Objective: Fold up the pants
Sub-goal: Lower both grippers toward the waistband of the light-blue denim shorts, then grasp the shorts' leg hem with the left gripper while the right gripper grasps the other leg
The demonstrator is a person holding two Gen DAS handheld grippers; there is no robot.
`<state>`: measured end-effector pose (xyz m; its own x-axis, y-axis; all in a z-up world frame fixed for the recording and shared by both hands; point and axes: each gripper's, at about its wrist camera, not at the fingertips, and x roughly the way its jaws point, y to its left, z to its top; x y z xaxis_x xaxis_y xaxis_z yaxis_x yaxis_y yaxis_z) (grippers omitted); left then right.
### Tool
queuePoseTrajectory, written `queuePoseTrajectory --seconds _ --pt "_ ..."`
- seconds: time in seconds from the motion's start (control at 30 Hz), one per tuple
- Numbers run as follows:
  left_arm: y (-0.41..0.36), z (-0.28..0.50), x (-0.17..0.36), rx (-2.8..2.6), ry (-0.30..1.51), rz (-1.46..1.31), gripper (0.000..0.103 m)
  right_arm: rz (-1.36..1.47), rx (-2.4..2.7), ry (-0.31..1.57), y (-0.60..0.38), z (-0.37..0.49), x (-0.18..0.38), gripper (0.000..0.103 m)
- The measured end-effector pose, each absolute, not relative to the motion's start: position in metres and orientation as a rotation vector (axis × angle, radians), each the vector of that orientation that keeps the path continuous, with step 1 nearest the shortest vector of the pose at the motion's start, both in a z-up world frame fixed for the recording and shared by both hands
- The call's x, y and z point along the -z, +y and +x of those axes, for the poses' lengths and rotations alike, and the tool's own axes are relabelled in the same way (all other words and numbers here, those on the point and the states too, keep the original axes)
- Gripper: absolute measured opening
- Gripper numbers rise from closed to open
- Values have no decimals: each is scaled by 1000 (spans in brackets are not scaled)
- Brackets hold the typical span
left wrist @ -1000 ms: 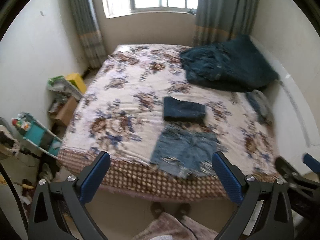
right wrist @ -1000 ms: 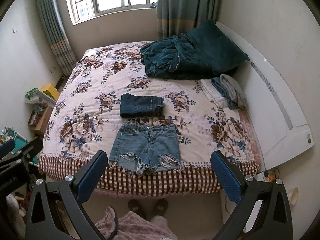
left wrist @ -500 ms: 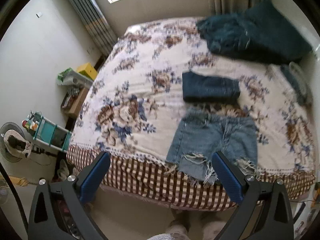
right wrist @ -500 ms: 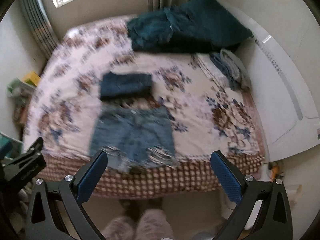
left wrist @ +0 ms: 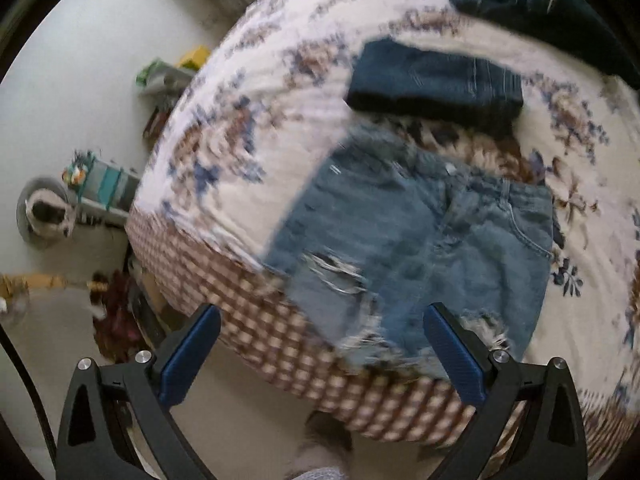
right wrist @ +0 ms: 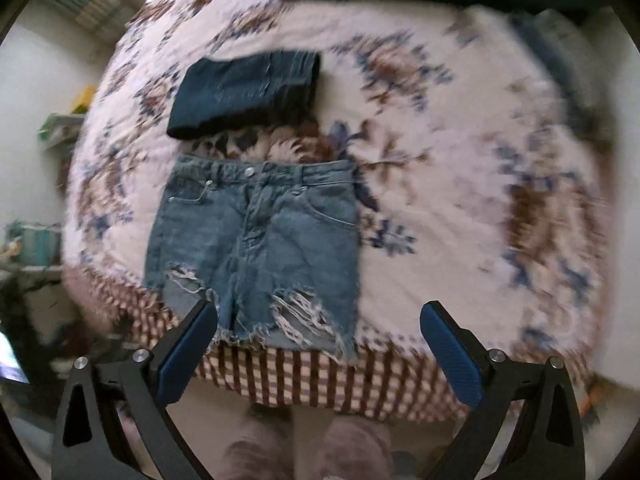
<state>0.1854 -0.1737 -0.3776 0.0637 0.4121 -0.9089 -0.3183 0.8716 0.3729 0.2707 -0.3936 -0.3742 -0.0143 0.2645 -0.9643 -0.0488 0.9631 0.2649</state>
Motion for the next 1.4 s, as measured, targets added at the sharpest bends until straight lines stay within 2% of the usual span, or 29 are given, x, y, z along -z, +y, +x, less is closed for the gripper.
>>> queuePoseTrajectory --seconds 0.17,0.23,0.27,0.5,0.67,0.87,0.9,0.97,1.0,1.03,1.07,1.1,1.13,1.17,1.2,1.23,1.3,1.4 --pt "-230 197 449 -580 1435 68 103 182 -380 1688 -413 306 467 89" --pt "-252 195 467 -580 1453 68 103 187 -421 1733 -419 312 505 79" --pt "-264 193 478 -574 1464 63 103 196 -434 1753 -421 314 521 77" --pt "-341 181 530 -552 1454 187 103 307 -577 1862 -423 332 605 78" --pt "-363 189 561 -525 1469 239 103 287 -651 1892 -407 349 625 80" --pt "-348 199 591 -507 1506 212 102 322 -733 1901 -381 372 635 80" --pt "-344 199 593 -495 1504 189 97 332 -732 1906 -376 374 639 80" --pt "-337 197 595 -451 1511 125 77 369 -735 1914 -368 378 646 80" --pt "-334 196 596 -414 1507 81 60 393 -730 1915 -363 380 651 80" --pt "-333 196 595 -394 1503 65 47 409 -715 1918 -362 382 655 80" --pt "-333 196 594 -376 1495 61 39 436 -696 1918 -362 383 658 80" --pt "-332 195 591 -364 1480 58 22 472 -676 1909 -361 385 661 80" --pt "-331 195 588 -356 1465 51 14 496 -663 1892 -362 385 660 72" --pt "-330 194 585 -349 1456 43 13 528 -649 1869 -364 386 659 61" --pt "-328 194 583 -343 1455 36 10 543 -629 1851 -365 386 657 31" --pt "-326 194 580 -336 1454 20 9 541 -606 1846 -365 387 656 24" --pt "-320 191 571 -325 1441 -2 7 560 -595 1822 -363 384 649 19" --pt "-307 188 549 -310 1417 -24 7 555 -587 1799 -364 382 630 16"
